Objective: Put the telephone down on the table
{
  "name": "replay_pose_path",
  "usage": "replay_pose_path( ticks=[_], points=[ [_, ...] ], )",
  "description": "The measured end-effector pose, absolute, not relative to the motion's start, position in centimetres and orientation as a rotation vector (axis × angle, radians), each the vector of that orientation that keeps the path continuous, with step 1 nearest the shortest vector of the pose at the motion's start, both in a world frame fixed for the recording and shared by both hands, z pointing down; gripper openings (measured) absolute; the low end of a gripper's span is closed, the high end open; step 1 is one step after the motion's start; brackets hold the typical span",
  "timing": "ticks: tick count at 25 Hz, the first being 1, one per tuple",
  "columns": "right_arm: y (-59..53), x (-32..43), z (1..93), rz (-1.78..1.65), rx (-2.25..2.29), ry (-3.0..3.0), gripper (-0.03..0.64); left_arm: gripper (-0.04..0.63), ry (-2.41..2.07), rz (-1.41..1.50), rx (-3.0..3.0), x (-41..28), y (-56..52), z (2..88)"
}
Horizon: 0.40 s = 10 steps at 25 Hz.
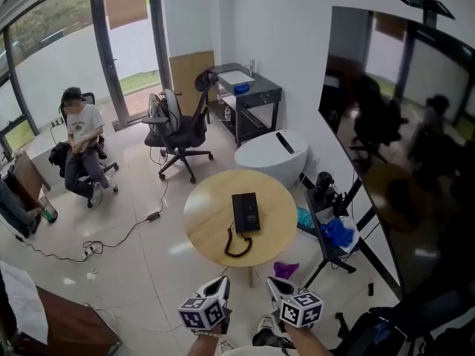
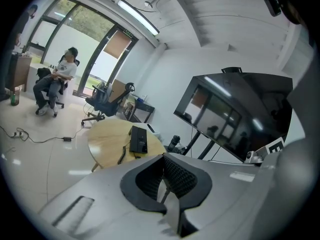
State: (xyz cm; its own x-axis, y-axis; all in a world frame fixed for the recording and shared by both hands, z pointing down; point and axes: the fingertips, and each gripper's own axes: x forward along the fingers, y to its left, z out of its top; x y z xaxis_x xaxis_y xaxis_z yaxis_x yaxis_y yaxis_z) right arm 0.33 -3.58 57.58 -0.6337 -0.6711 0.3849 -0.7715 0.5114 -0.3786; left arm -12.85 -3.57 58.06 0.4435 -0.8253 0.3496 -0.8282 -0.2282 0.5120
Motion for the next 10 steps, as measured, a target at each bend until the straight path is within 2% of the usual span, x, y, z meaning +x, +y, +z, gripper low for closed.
replay_pose_path(
  ticks=[10],
  points=[
    [-2.8,0.1,57.6,0.788,1.265,-2.56,0.002,0.0,-1.395,0.01,2.036,-14.2,-2.3,57.9]
  ],
)
